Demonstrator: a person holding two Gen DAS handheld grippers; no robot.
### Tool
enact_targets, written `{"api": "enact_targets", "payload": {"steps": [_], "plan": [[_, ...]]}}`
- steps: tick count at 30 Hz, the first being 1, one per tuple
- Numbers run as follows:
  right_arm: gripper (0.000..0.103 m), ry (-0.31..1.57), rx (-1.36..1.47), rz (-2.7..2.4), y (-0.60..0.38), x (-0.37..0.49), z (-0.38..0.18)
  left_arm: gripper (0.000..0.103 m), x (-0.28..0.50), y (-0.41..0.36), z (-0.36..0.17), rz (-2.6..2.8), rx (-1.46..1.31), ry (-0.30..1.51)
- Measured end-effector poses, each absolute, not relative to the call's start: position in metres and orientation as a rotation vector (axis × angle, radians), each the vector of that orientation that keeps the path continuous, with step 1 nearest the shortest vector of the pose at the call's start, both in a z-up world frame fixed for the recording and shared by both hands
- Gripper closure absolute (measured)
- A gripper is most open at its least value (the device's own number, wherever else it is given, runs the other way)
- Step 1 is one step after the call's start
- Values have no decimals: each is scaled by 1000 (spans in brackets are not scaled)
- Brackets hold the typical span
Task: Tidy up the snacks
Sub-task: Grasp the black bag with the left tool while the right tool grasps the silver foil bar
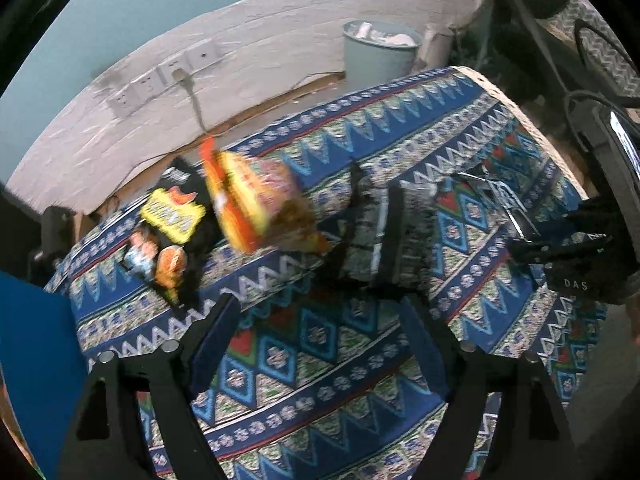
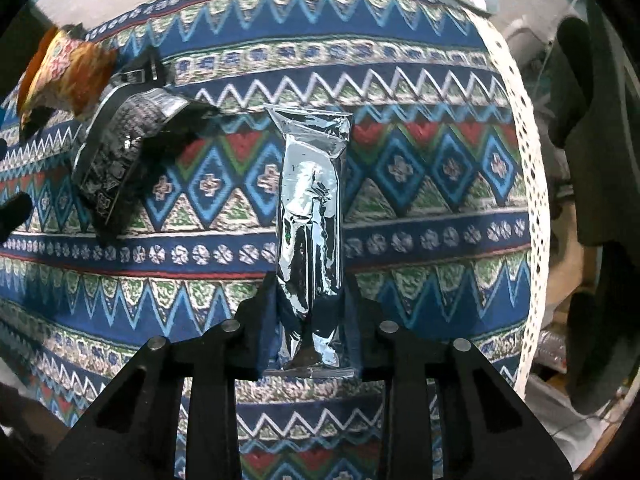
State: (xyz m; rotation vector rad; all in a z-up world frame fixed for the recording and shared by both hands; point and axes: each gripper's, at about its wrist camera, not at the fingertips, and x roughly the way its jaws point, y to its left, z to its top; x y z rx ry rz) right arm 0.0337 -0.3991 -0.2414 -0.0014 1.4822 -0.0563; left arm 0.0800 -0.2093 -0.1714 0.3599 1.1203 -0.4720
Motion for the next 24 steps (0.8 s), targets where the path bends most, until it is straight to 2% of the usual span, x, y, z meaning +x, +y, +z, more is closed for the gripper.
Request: {"api": "enact_targets", "payload": {"steps": [6, 11, 24], "plan": [[67, 1447, 35, -73, -417, 42, -237, 14, 86, -226, -175, -499, 348, 1121], [67, 1415, 86, -69, -417, 56, -236, 9, 91, -241, -186, -518, 349, 1142], [67, 1405, 67, -82, -407, 76, -244, 9, 106, -270, -211, -525, 337, 1185]]}}
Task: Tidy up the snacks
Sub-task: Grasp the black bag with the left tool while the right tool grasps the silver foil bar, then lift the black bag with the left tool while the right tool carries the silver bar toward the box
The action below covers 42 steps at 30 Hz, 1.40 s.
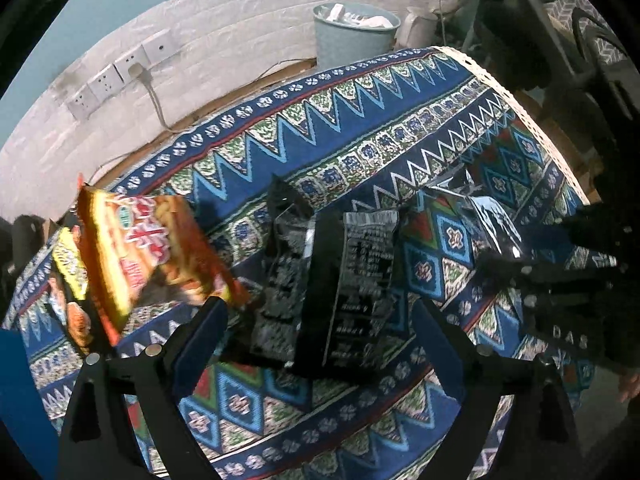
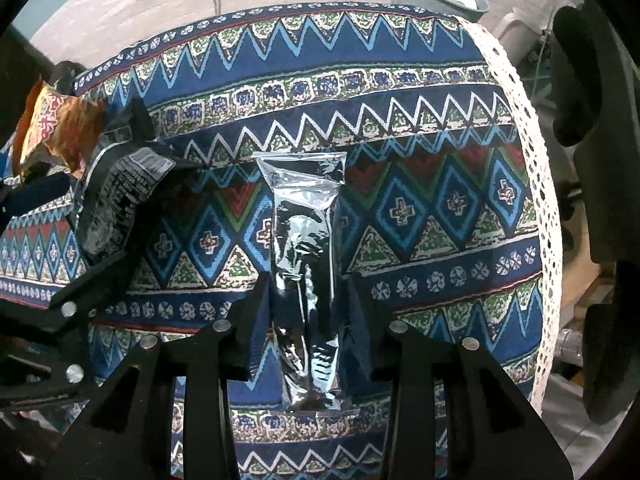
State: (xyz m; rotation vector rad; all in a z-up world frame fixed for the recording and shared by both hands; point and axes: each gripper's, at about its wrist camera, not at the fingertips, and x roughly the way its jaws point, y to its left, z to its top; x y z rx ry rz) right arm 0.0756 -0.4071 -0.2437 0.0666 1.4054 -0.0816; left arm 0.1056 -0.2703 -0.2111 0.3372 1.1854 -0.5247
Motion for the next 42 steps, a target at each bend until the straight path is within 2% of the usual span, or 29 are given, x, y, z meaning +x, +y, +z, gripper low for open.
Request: {"api": "enact_targets", "payload": {"steps": [8, 9, 10, 11, 12, 20, 42], "plan": [[69, 1371, 51, -78, -413, 71, -240, 7, 113, -278, -217, -523, 299, 1184], [74, 1366, 44, -78, -413, 72, -240, 14, 113, -278, -216, -514, 294, 1179], [75, 1363, 38, -79, -412, 72, -240, 20, 113, -277, -215, -506, 291, 1170], [75, 1360, 32, -75, -412, 73, -241, 37, 114, -275, -215, -500, 296, 1168], [75, 1358, 28, -72, -407, 73, -232, 45, 114, -274, -216, -494, 308, 1173], [75, 1337, -6, -30, -397, 65, -221, 59, 104, -263, -207, -515, 343, 1155], [75, 1249, -17, 54, -350, 43, -139, 61, 54, -204, -127, -486, 386, 1055]]}}
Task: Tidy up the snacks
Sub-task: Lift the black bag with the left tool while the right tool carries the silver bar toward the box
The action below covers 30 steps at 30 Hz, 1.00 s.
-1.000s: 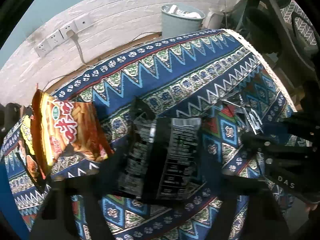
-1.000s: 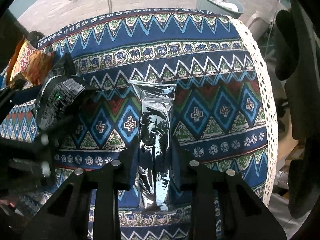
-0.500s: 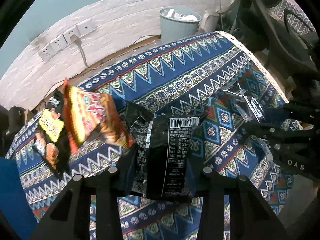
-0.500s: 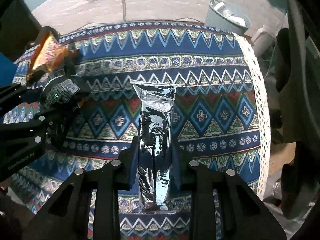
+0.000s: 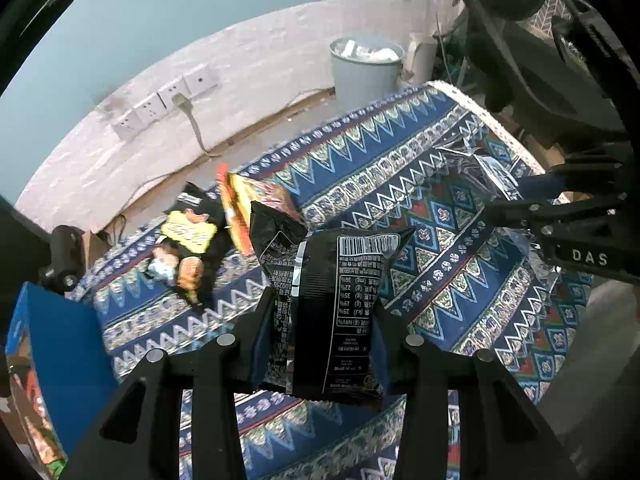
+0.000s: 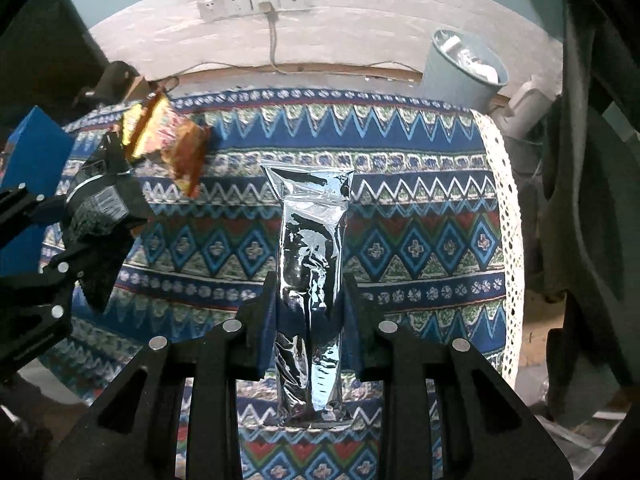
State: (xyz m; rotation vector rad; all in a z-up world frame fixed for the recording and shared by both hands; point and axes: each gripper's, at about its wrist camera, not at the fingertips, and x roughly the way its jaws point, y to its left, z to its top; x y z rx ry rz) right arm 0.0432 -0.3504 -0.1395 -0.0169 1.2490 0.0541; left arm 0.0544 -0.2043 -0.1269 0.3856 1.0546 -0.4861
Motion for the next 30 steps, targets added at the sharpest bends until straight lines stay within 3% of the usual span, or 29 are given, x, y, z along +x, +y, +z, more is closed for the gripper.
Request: {"api": "enact_targets", "payload": {"steps": [14, 30], "plan": [[75, 1156, -44, 194, -277, 54, -86, 61, 43, -127, -71, -382, 283, 1028], [75, 1133, -123, 362, -175, 74, -67, 61, 41, -2, -47, -193, 233, 1024]]}}
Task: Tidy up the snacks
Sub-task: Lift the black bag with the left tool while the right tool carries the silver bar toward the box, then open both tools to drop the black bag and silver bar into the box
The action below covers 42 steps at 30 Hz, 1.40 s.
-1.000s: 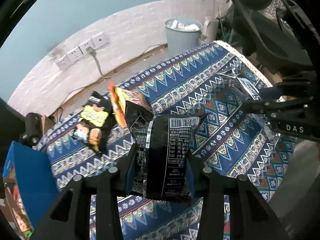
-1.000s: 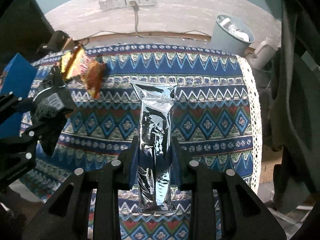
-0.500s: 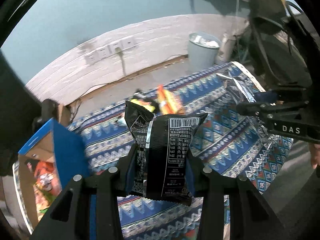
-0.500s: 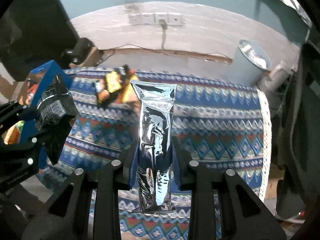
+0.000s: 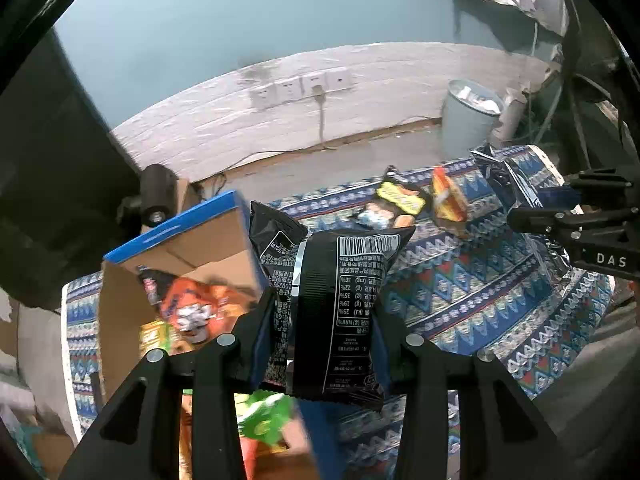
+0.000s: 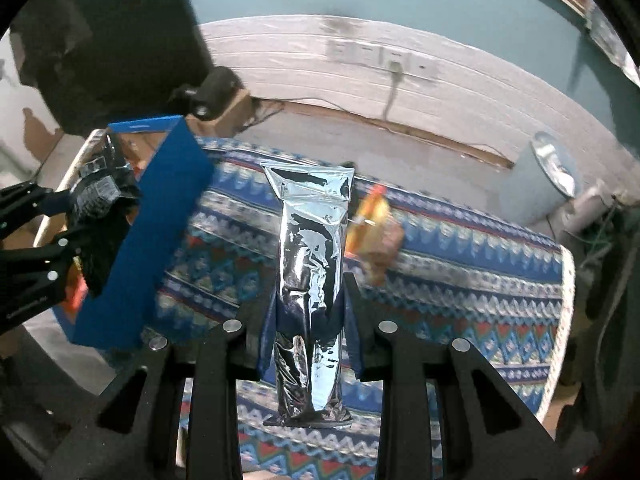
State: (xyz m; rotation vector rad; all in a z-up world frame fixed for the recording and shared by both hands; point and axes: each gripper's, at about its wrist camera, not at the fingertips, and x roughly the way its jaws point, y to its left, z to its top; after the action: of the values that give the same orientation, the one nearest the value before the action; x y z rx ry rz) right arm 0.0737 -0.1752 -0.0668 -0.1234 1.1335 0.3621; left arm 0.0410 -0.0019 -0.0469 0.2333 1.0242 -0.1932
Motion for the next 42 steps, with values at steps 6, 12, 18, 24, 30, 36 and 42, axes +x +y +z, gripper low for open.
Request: {"api": "enact_targets", "payload": {"steps": [6, 12, 18, 24, 30, 36, 42], "plan": [[75, 1122, -155, 431, -129, 81, -56, 61, 37, 27, -43, -155, 217, 1021], [75, 1106, -182, 502, -81, 86, -47, 61, 36, 62, -41, -105, 210, 1013], [75, 1094, -193, 563, -32, 94, -39, 61, 40, 100, -36, -47, 140, 999], [75, 1097, -201, 603, 14, 103, -40, 61, 40, 135, -36, 13, 124, 980], [75, 1139, -186, 633, 50, 117, -55, 61, 45, 167, -48, 60, 95, 986], [75, 1195, -200, 645, 70, 126, -78, 61, 60, 192, -64, 85, 31, 1031], [74, 1232, -200, 646, 78, 133, -92, 60, 66, 200, -72, 103, 10, 1046]]}}
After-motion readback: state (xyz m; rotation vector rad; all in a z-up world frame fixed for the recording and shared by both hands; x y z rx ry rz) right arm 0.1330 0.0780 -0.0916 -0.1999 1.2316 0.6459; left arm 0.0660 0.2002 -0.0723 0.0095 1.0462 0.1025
